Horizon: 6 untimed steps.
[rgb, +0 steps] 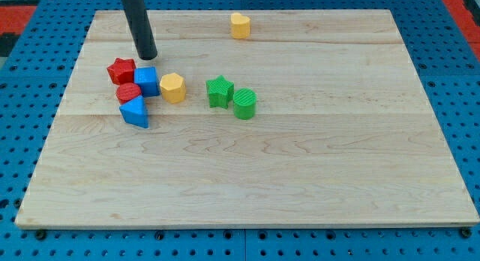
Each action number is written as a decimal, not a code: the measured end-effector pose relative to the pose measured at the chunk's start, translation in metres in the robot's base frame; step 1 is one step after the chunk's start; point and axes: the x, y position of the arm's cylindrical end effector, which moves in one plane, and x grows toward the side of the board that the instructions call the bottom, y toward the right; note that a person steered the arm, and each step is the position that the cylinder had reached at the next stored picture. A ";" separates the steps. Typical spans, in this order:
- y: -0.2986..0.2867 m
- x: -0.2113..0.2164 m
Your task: Move your arm away from the red star
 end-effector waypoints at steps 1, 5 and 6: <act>0.125 -0.019; 0.244 0.008; 0.269 0.008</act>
